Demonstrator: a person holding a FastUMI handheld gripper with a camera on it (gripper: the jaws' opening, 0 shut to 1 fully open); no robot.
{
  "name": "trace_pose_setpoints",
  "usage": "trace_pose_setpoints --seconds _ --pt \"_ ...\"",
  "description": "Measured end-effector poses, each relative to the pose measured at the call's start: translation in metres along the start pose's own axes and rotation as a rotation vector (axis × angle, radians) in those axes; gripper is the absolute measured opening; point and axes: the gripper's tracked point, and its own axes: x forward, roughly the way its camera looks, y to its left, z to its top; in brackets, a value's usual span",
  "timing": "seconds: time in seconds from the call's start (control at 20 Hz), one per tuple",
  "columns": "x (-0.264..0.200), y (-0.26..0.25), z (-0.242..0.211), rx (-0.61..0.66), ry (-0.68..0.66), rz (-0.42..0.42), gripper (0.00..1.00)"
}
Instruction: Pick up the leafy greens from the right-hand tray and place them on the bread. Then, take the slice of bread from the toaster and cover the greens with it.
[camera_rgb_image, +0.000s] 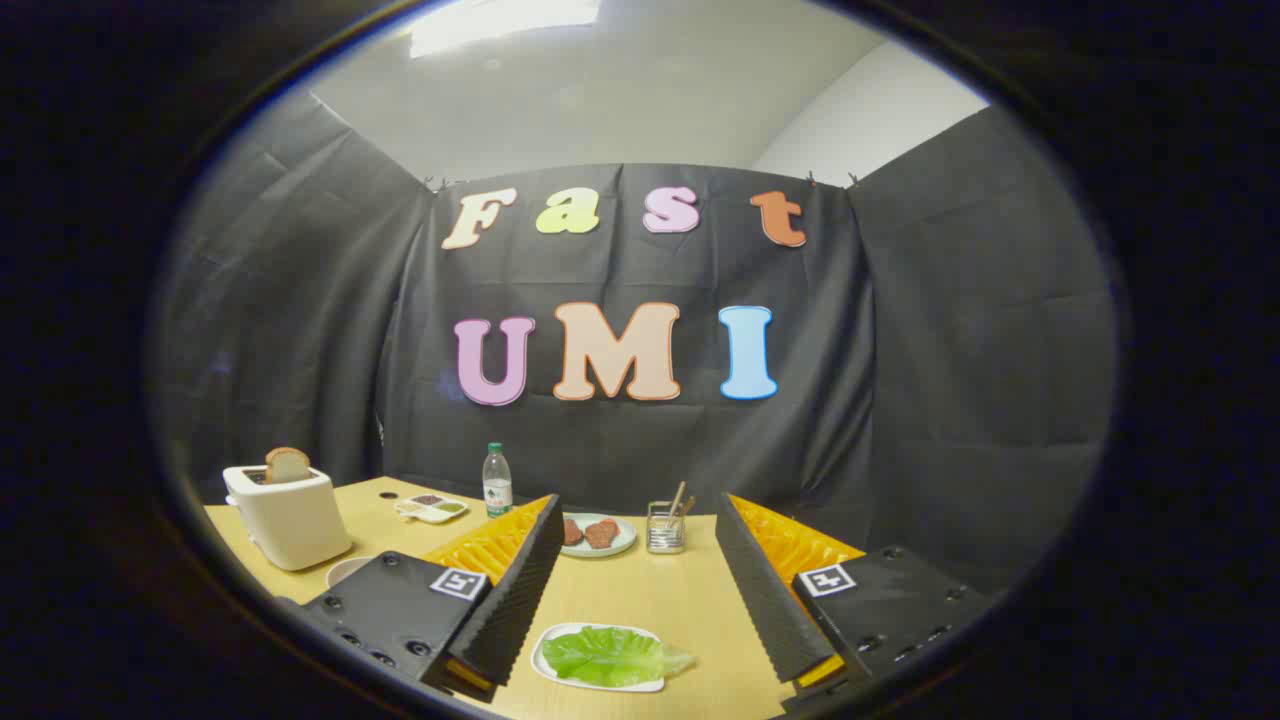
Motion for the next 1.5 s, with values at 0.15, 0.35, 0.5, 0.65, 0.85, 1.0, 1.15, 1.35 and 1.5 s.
trace_pose_setpoints --seconds 0.15,0.35,0.5,0.65,0.85,1.0,1.15,1.35,1.5 --pt "-0.002 0.002 -0.002 -0.012 0.006 0.001 0.98" --pt "-0.002 0.002 -0.007 -0.008 0.016 0.005 0.98" --pt "-0.002 0.004 -0.009 0.012 0.020 0.014 0.98" --pt "-0.003 0.003 -0.010 0.004 0.016 0.014 0.98" --pt "-0.002 0.000 -0.018 -0.019 0.030 0.007 0.98" --pt "0.000 -0.004 -0.035 -0.020 0.072 0.007 0.98" --pt "0.005 -0.007 -0.061 -0.027 0.143 0.021 0.98" --pt "0.015 -0.019 -0.094 -0.067 0.241 0.018 0.98" --pt "0.022 -0.032 -0.122 -0.074 0.331 0.009 0.98"
